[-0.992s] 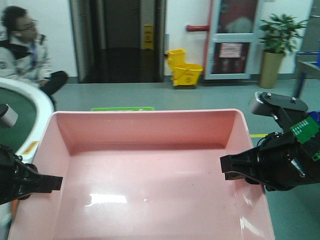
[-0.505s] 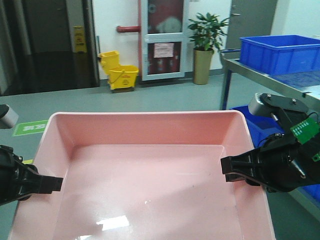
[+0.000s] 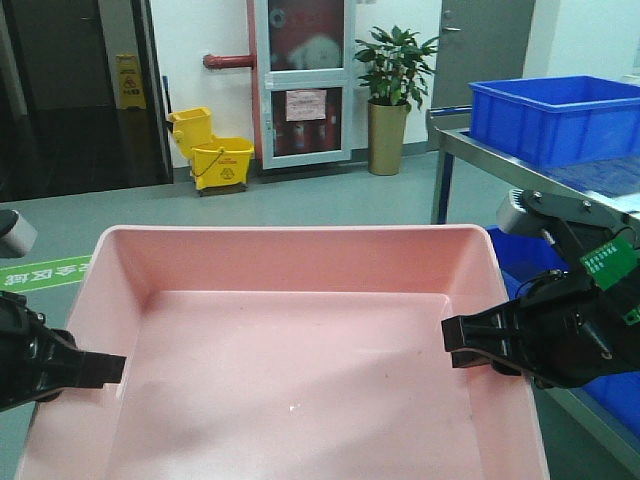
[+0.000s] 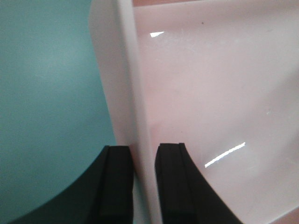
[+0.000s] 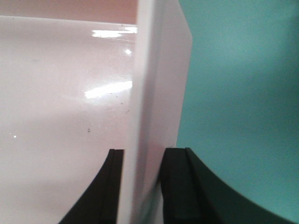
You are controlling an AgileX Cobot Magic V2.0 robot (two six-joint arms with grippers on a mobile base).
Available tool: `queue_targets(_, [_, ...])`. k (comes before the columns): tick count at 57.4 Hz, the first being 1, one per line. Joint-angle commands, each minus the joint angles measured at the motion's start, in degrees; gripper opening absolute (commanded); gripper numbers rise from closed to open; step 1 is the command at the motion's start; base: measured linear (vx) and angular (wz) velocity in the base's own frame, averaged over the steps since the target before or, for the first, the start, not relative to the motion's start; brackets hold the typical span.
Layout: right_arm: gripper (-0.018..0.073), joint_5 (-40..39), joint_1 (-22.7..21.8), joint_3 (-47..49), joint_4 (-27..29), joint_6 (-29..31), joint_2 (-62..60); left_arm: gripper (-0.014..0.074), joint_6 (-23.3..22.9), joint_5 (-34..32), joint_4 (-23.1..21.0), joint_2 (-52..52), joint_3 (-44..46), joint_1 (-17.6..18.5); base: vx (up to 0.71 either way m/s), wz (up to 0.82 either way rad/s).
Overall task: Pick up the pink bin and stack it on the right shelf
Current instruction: 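Hold the pink bin with both grippers while the base drives to the table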
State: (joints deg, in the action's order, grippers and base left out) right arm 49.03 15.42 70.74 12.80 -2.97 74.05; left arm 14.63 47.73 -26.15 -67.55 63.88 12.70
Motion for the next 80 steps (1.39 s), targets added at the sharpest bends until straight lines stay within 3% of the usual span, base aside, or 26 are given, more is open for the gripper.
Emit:
queue_targets(1, [-0.0008, -4.2, -0.7, 2.1, -1.8, 1.0, -1.8, -0.0005, 1.4, -2.7, -1.1, 1.7, 1.6, 0.0, 0.42, 0.16])
queue_targets(39, [-0.0008, -4.3, -0.7, 2.1, -1.9, 1.0, -1.8, -0.0005, 1.4, -2.7, -1.1, 1.7, 1.6, 0.0, 0.45, -0.07])
queue_targets(80, [-0.0008, -4.2, -0.7, 2.1, -1.9, 1.0, -1.8, -0.0005, 1.4, -2.8, -1.1, 1.7, 1.6, 0.0, 0.45, -0.75])
